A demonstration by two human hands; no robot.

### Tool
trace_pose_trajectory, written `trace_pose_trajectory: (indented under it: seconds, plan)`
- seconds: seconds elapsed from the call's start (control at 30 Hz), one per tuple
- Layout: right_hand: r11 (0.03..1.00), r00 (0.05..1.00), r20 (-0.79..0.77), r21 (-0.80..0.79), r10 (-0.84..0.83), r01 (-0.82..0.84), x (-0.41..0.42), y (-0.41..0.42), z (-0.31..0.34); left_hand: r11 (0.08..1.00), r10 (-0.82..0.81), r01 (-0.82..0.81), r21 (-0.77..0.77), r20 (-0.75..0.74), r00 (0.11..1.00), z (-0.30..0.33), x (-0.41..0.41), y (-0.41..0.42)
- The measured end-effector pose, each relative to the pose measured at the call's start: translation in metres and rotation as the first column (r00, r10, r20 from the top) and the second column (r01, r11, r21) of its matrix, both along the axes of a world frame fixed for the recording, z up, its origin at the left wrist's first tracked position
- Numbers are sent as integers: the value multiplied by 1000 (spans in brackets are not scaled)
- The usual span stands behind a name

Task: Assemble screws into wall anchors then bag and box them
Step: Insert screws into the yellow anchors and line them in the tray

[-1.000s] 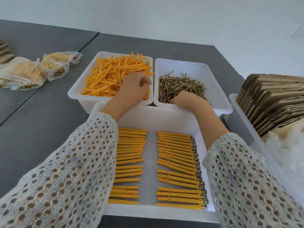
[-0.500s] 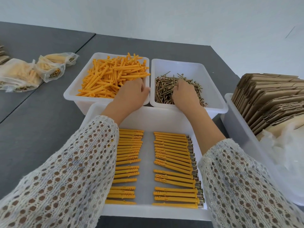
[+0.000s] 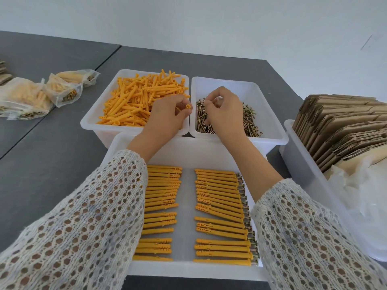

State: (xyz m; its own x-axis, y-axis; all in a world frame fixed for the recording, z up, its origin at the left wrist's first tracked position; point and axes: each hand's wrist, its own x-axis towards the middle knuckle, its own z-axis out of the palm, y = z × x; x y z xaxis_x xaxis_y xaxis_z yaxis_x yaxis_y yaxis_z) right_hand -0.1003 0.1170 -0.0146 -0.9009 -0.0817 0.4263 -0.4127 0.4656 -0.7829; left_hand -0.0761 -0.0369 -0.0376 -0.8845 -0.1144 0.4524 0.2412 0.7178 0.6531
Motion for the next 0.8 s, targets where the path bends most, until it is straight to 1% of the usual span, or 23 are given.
trace_pose_trajectory:
  seconds: [0.07, 0.13, 0.2, 0.3, 0.37, 0.5, 0.6, 0.7, 0.8]
  plan:
    - [982, 999, 33, -189, 37, -30, 3, -1, 5, 998, -50, 49, -47, -33, 998, -1, 0, 1]
    - [946, 998, 32, -320, 60, -47, 5, -1, 8, 992, -89, 85, -92, -40, 995, -2, 0, 2]
    - [928, 1000, -1, -372, 30, -29, 6, -1, 9, 989, -105, 100, -112, -36, 994, -3, -1, 3]
    - [918, 995, -98, -397, -34, -8, 10, -3, 9, 989, -100, 97, -115, -25, 995, -3, -1, 3]
    - [911, 990, -135, -412, -37, -22, 12, -4, 10, 987, -96, 92, -135, -22, 995, -3, -1, 2]
    - [915, 989, -149, -400, -15, -46, 14, -4, 8, 983, -119, 113, -143, -39, 992, -2, 1, 3]
    - [925, 994, -103, -377, 20, -58, 14, -5, 7, 980, -133, 125, -155, -49, 990, 0, 3, 5]
    - [953, 992, -36, -276, 123, -128, 13, -7, 4, 979, -146, 135, -156, -65, 987, 0, 6, 5]
    - [972, 980, -26, -124, 197, -199, 13, -9, 1, 986, -141, 133, -101, -80, 987, 0, 6, 4]
